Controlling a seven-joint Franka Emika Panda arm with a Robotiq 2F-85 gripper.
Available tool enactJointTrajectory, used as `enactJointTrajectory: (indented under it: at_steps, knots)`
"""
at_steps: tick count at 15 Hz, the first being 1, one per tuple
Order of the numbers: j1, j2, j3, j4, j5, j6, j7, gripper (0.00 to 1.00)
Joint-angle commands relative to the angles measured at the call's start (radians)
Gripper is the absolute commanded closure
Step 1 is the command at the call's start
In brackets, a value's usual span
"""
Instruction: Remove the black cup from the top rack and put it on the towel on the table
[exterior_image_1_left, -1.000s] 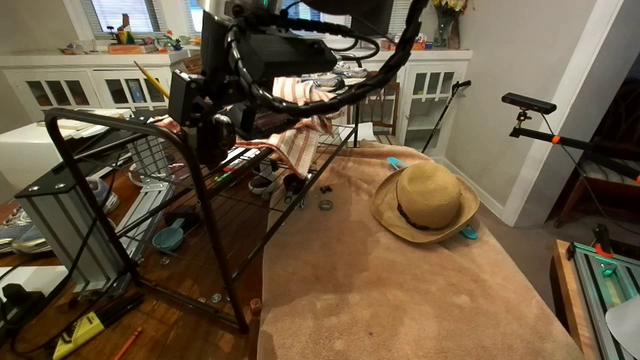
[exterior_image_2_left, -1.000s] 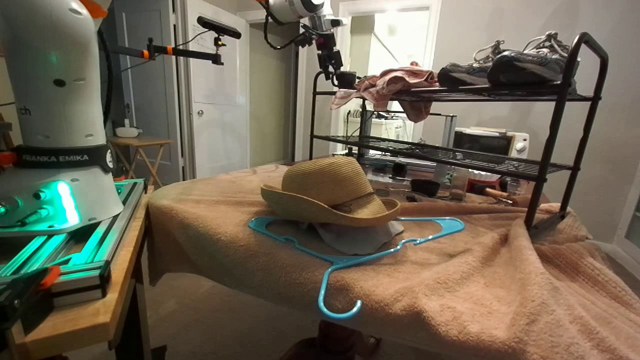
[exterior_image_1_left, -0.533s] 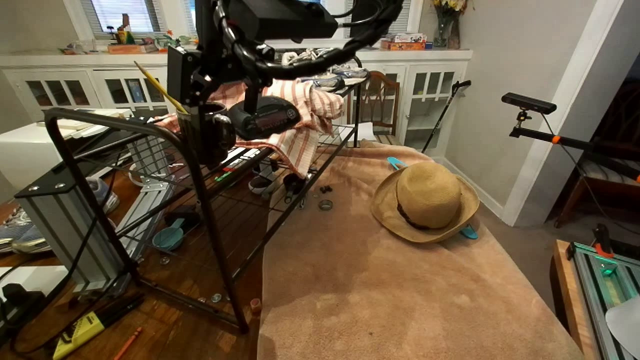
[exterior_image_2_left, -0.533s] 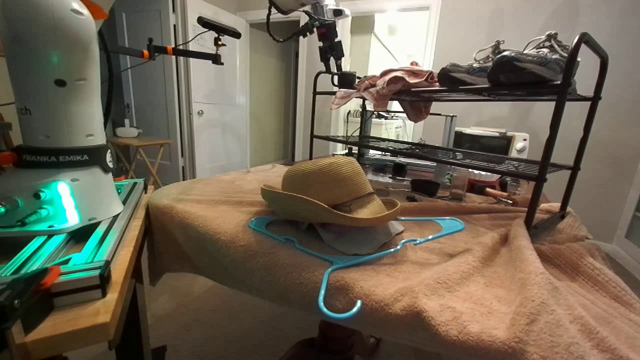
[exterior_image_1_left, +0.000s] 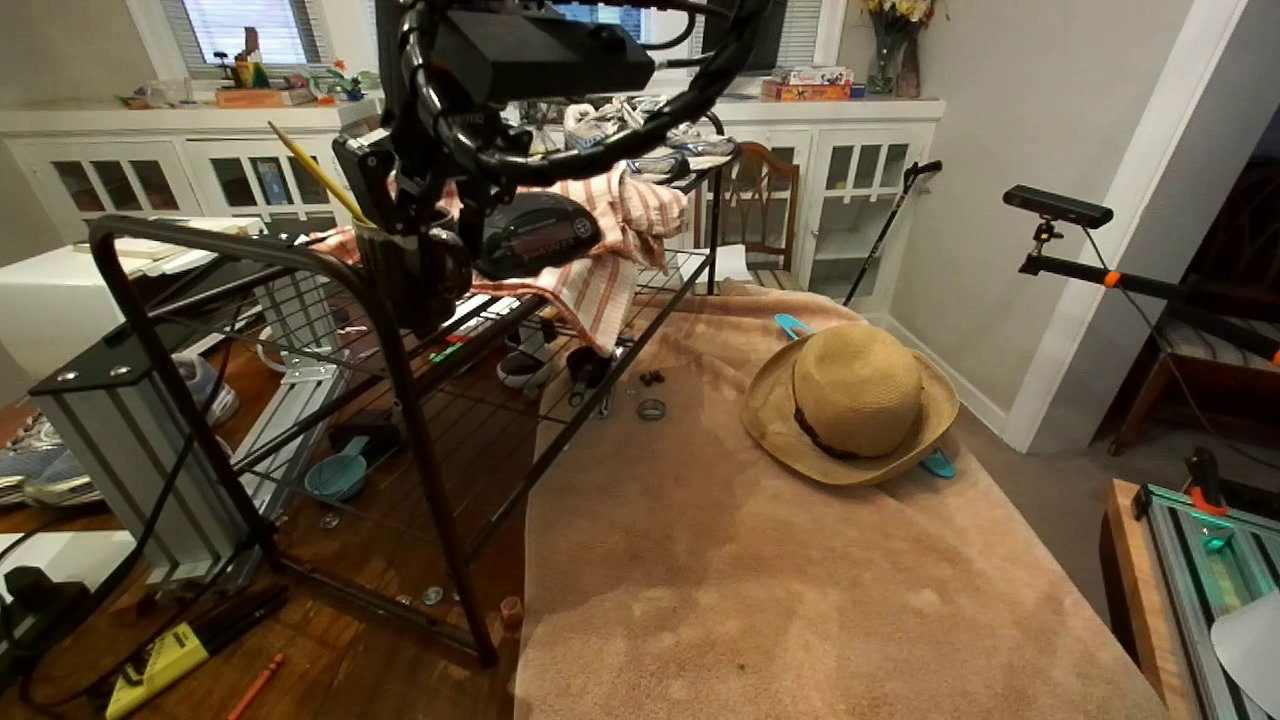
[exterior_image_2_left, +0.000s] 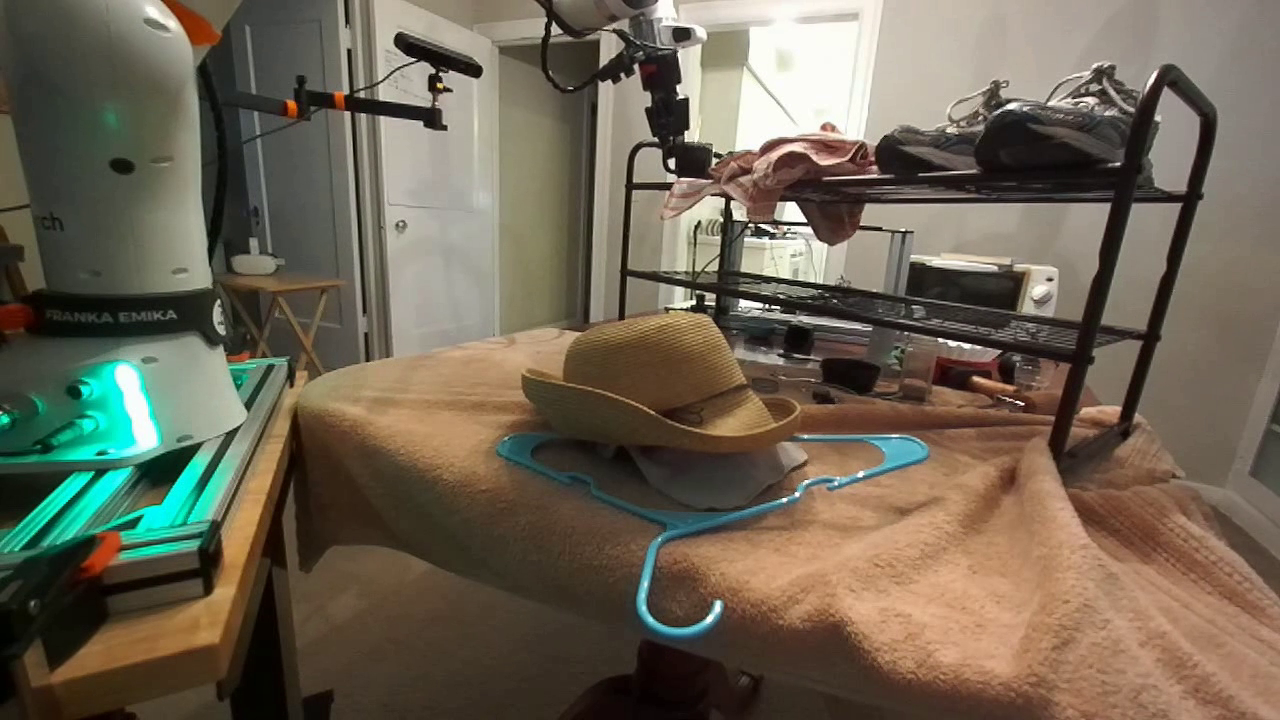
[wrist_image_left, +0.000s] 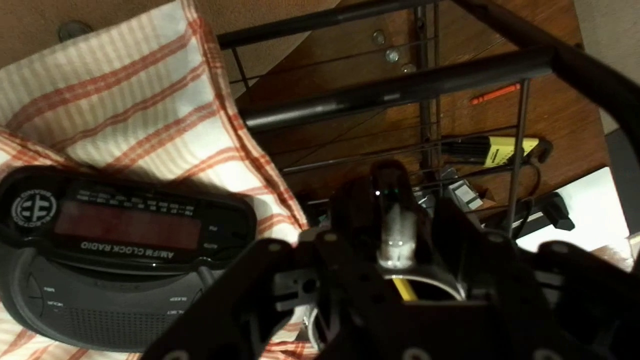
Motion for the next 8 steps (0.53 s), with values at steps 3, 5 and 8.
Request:
enactJointTrajectory:
  at_steps: [3,5,8]
  knots:
    - [0.017,0.036,-0.008,0.081,-0.015,-0.081,-0.001,0.69]
    - [0.016,0.037,-0.007,0.092,-0.012,-0.093,-0.003,0.93]
    - [0.013,0.036,-0.005,0.090,-0.006,-0.099,-0.005,1.00]
